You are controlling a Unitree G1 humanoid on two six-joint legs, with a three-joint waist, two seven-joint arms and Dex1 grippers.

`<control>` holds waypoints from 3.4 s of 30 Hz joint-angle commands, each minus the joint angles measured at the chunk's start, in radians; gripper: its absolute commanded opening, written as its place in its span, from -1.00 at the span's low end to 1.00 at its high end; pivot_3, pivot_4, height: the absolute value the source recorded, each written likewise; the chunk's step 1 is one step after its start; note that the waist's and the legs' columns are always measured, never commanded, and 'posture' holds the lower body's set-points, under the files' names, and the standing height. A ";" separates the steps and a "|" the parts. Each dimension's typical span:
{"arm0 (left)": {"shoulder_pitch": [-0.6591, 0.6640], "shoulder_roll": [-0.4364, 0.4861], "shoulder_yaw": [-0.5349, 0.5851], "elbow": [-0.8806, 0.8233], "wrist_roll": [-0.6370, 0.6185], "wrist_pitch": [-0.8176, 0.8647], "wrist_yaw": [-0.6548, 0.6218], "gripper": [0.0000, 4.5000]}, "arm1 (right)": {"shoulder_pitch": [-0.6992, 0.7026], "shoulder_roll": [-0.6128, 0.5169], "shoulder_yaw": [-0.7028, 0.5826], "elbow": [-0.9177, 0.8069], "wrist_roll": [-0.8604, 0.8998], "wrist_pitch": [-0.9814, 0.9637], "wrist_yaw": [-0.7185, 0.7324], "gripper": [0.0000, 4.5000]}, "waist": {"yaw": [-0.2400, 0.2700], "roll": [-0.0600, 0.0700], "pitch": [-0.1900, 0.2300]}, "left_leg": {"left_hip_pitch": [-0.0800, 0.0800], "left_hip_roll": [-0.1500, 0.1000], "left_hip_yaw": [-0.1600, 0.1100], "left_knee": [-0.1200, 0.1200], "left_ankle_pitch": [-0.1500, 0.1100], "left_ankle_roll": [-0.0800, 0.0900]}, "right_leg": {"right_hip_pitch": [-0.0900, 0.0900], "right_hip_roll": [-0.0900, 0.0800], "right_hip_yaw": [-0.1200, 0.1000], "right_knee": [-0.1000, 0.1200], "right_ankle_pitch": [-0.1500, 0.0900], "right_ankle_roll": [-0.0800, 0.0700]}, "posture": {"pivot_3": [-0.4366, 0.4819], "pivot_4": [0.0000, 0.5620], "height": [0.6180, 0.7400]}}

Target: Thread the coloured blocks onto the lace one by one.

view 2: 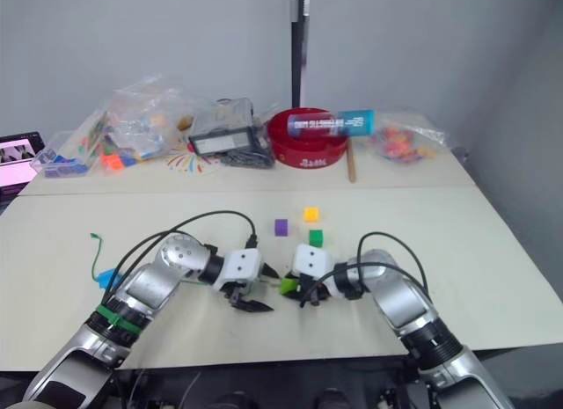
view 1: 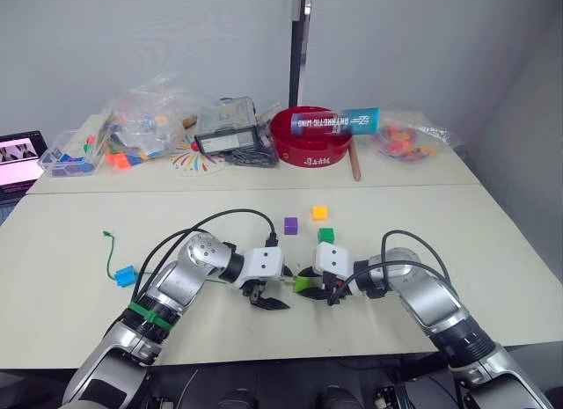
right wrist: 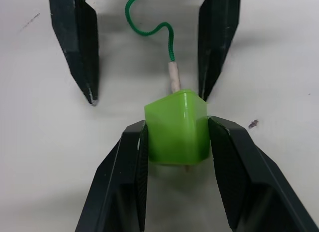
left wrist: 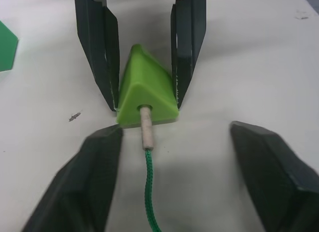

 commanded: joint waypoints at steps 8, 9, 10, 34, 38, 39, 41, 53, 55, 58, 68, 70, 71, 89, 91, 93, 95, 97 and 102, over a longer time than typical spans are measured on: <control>0.056 0.055 0.099 -0.067 -0.117 0.080 -0.009 0.58 | 0.027 -0.018 0.007 -0.036 0.007 -0.010 0.015 -0.42 | -0.005 0.000 0.000 | -0.001 0.000 0.000 0.000 0.000 0.000 | -0.001 0.000 0.000 -0.001 0.000 0.000 | -0.05 -0.47 1.00; 0.067 0.061 0.103 -0.079 -0.132 0.092 -0.014 0.58 | 0.029 -0.022 0.007 -0.037 0.007 -0.010 0.018 -0.42 | -0.004 0.000 0.000 | -0.001 0.000 0.000 0.000 0.000 0.000 | -0.001 0.000 0.000 -0.001 0.000 0.000 | -0.05 -0.47 1.00; 0.077 0.069 0.106 -0.084 -0.138 0.095 -0.017 0.58 | 0.030 -0.026 0.007 -0.038 0.007 -0.010 0.021 -0.42 | -0.003 0.000 0.000 | -0.001 0.000 0.000 0.000 0.000 0.000 | -0.001 0.000 0.000 -0.001 0.000 0.000 | -0.05 -0.47 1.00; 0.086 -0.004 0.101 0.033 -0.140 0.058 0.045 -1.00 | 0.051 -0.094 0.023 -0.076 -0.008 0.020 0.044 -0.42 | 0.000 0.000 0.000 | -0.001 0.001 0.000 0.000 0.000 0.000 | 0.000 0.000 0.000 -0.003 0.000 0.000 | -0.05 -0.47 1.00; 0.079 -0.010 0.101 0.042 -0.140 0.050 0.053 -1.00 | 0.051 -0.092 0.026 -0.078 -0.008 0.024 0.043 -0.42 | 0.000 0.000 0.000 | -0.002 0.000 0.000 0.000 0.000 0.000 | 0.000 0.000 0.000 -0.003 0.000 0.000 | -0.05 -0.47 1.00; 0.078 -0.010 0.099 0.041 -0.139 0.048 0.052 -1.00 | 0.051 -0.092 0.027 -0.079 -0.009 0.026 0.043 -0.42 | 0.000 0.000 0.000 | -0.001 0.000 0.000 0.000 0.000 0.000 | 0.000 0.000 0.000 -0.003 0.000 0.000 | -0.05 -0.47 1.00; 0.077 -0.010 0.093 0.036 -0.137 0.045 0.048 -1.00 | 0.052 -0.091 0.029 -0.080 -0.009 0.027 0.043 -0.42 | 0.000 0.000 0.000 | -0.002 0.000 0.000 0.000 0.000 0.000 | 0.000 0.000 0.000 -0.003 0.000 0.000 | -0.05 -0.47 1.00; 0.031 -0.078 -0.013 0.054 -0.074 -0.005 0.036 -1.00 | 0.055 -0.084 0.038 -0.094 -0.013 0.040 0.034 -0.42 | 0.001 0.000 0.000 | -0.001 0.000 0.000 0.000 0.000 0.000 | 0.001 0.000 -0.001 -0.003 0.000 0.000 | -0.05 -0.47 1.00; 0.018 -0.091 -0.017 0.066 -0.065 -0.009 0.041 -1.00 | 0.055 -0.083 0.038 -0.096 -0.013 0.043 0.032 -0.42 | 0.001 0.000 0.000 | -0.001 0.000 0.000 0.000 0.000 0.000 | 0.001 0.000 0.000 -0.003 0.000 0.000 | -0.05 -0.47 1.00; 0.014 -0.096 -0.021 0.077 -0.052 -0.020 0.039 -1.00 | 0.053 -0.082 0.039 -0.096 -0.014 0.046 0.029 -0.42 | 0.003 0.000 0.000 | -0.001 0.000 0.000 0.001 0.000 0.000 | 0.002 0.000 -0.001 -0.003 0.000 0.000 | -0.05 -0.47 1.00; 0.022 -0.088 0.010 0.053 -0.085 0.011 0.033 -0.63 | 0.052 -0.078 0.041 -0.097 -0.014 0.048 0.023 -0.42 | 0.005 0.000 0.000 | 0.000 0.000 0.000 0.001 0.000 0.000 | 0.003 0.000 0.000 -0.003 0.000 0.000 | -0.05 -0.47 1.00; 0.023 -0.079 0.032 0.033 -0.105 0.023 0.033 -0.35 | 0.052 -0.076 0.041 -0.098 -0.013 0.048 0.023 -0.42 | 0.005 0.000 0.000 | 0.000 0.000 0.000 0.001 0.000 0.000 | 0.002 0.000 0.000 -0.003 0.000 0.000 | -0.05 -0.47 1.00; 0.025 -0.069 0.043 0.021 -0.109 0.023 0.034 -0.17 | 0.053 -0.076 0.042 -0.100 -0.012 0.049 0.024 -0.42 | 0.005 0.000 0.000 | 0.000 0.000 0.000 0.001 0.000 0.000 | 0.002 0.000 0.000 -0.003 0.000 0.000 | -0.05 -0.47 1.00; 0.065 0.008 0.105 -0.084 -0.200 0.102 0.021 1.00 | 0.052 -0.050 0.052 -0.137 0.004 0.113 0.011 0.20 | -0.005 0.000 0.000 | 0.000 0.002 0.000 -0.002 0.000 0.000 | 0.000 0.000 0.000 -0.004 0.000 0.000 | -0.05 -0.47 1.00; 0.064 -0.004 0.094 -0.081 -0.199 0.097 0.017 1.00 | 0.050 -0.056 0.032 -0.152 0.015 0.121 0.008 0.51 | -0.005 0.000 0.000 | 0.000 0.002 0.000 -0.002 0.000 0.000 | 0.000 0.000 0.000 -0.004 0.000 0.000 | -0.05 -0.47 1.00; 0.060 -0.019 0.085 -0.072 -0.191 0.095 0.024 1.00 | 0.056 -0.081 0.000 -0.181 0.042 0.133 0.024 0.81 | -0.005 0.000 0.000 | 0.000 0.002 0.000 -0.002 0.000 0.000 | 0.000 0.000 0.000 -0.004 0.000 0.000 | -0.05 -0.47 1.00; 0.052 -0.036 0.073 -0.057 -0.182 0.085 0.029 1.00 | 0.073 -0.120 -0.040 -0.211 0.070 0.138 0.039 0.94 | 0.000 0.000 0.000 | -0.002 0.002 0.000 -0.002 0.000 0.000 | -0.001 0.000 0.000 -0.004 0.000 0.000 | -0.05 -0.47 1.00; 0.046 -0.053 0.057 -0.044 -0.171 0.075 0.035 1.00 | 0.103 -0.161 -0.075 -0.241 0.100 0.140 0.055 0.94 | 0.002 0.000 0.001 | -0.003 0.001 -0.001 -0.002 0.000 0.000 | -0.001 -0.001 -0.001 -0.004 0.000 0.000 | -0.05 -0.47 1.00; 0.017 -0.115 0.020 0.035 -0.121 0.021 0.072 1.00 | 0.163 -0.215 -0.124 -0.260 0.134 0.127 0.050 0.94 | 0.009 0.000 0.001 | -0.006 0.000 0.000 0.000 0.000 0.000 | -0.001 -0.001 -0.001 -0.006 0.000 0.001 | -0.05 -0.47 1.00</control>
